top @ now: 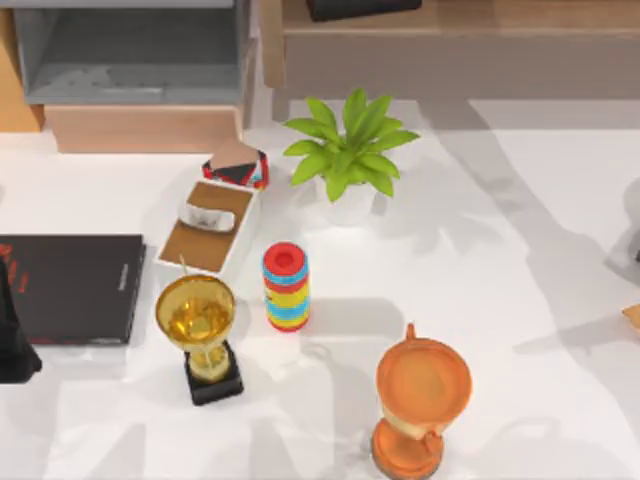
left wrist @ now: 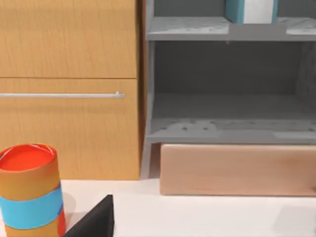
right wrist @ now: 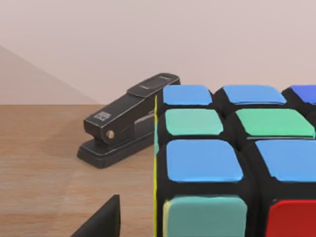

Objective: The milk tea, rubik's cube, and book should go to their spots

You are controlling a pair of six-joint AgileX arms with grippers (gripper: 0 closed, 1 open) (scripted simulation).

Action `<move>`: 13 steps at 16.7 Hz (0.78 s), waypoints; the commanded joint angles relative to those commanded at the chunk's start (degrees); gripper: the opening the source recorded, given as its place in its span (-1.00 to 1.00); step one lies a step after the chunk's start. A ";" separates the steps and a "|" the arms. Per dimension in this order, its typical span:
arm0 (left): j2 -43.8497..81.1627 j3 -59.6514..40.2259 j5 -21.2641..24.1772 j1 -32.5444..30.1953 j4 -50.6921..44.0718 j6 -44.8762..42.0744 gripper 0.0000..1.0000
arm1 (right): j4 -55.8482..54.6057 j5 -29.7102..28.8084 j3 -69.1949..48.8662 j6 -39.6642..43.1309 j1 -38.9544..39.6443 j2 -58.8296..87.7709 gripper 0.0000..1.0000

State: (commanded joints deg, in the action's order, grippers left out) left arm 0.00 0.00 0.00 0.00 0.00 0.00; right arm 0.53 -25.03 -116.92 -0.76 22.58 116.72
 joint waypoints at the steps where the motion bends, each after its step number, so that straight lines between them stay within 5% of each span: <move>1: 0.00 0.00 0.00 0.00 0.00 0.00 1.00 | 0.00 0.00 0.00 0.00 0.00 0.00 1.00; 13: 0.00 0.00 0.00 0.00 0.00 0.00 1.00 | -2.92 -1.56 10.07 -0.06 1.84 -7.11 1.00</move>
State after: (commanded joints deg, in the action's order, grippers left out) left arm 0.00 0.00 0.00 0.00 0.00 0.00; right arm -2.40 -26.59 -106.86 -0.82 24.42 109.61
